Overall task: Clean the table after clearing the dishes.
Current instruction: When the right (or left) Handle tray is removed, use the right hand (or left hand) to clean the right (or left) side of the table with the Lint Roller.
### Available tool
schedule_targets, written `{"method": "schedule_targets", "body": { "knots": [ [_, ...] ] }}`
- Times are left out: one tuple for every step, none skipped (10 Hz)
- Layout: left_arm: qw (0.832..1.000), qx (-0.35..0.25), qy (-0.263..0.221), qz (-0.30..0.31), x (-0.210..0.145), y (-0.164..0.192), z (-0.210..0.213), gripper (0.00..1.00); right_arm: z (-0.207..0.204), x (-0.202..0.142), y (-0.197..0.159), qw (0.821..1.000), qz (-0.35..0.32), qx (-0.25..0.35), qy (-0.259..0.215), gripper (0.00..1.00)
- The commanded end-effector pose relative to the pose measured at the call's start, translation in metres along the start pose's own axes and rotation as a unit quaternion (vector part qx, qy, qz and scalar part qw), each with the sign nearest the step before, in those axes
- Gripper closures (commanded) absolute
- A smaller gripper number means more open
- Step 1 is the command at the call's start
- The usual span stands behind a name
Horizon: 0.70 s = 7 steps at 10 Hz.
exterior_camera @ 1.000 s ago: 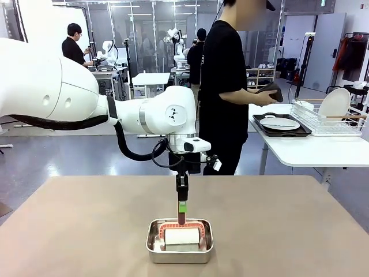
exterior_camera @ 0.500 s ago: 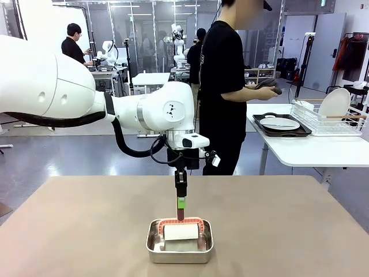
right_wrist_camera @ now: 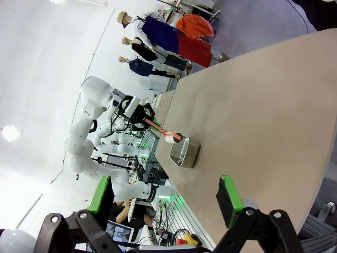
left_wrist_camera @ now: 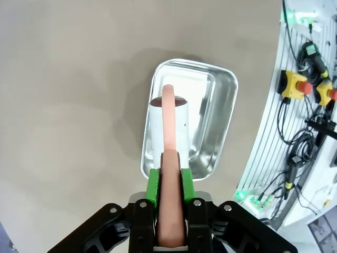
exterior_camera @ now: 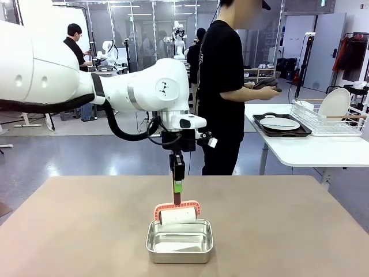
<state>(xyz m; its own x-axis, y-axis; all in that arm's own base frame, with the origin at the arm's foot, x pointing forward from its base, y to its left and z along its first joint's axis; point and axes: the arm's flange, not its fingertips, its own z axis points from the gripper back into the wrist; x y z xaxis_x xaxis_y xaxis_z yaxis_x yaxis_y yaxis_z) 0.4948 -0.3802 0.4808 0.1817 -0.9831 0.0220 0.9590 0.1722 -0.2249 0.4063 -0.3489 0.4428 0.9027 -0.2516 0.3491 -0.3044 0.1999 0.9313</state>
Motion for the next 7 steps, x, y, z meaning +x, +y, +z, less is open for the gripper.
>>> {"method": "schedule_targets", "body": {
  "knots": [
    [0.999,-0.006,-0.013,0.035,-0.011,-0.012,0.018,1.0,-0.002,-0.004,0.003,1.0,0.006,-0.004,0.001,0.0],
    [0.998,-0.004,-0.026,0.05,-0.018,-0.015,0.031,1.0,-0.002,-0.004,0.003,1.0,0.006,-0.004,0.001,0.0],
    [0.993,-0.003,-0.045,0.111,-0.029,-0.013,0.047,1.0,-0.002,-0.004,0.003,1.0,0.006,-0.004,0.001,0.0],
    [0.985,0.004,-0.059,0.163,-0.039,-0.009,0.056,1.0,-0.002,-0.004,0.003,1.0,0.006,-0.004,0.001,0.0],
    [0.978,0.005,-0.068,0.197,-0.047,-0.007,0.062,1.0,-0.002,-0.004,0.003,1.0,0.006,-0.004,0.001,0.0],
    [0.972,0.009,-0.06,0.226,-0.054,-0.01,0.064,1.0,-0.002,-0.004,0.003,1.0,0.006,-0.004,0.001,0.0],
    [0.959,0.022,-0.053,0.276,-0.065,-0.014,0.068,1.0,-0.002,-0.004,0.003,1.0,0.006,-0.004,0.001,0.0]
  ]
}}
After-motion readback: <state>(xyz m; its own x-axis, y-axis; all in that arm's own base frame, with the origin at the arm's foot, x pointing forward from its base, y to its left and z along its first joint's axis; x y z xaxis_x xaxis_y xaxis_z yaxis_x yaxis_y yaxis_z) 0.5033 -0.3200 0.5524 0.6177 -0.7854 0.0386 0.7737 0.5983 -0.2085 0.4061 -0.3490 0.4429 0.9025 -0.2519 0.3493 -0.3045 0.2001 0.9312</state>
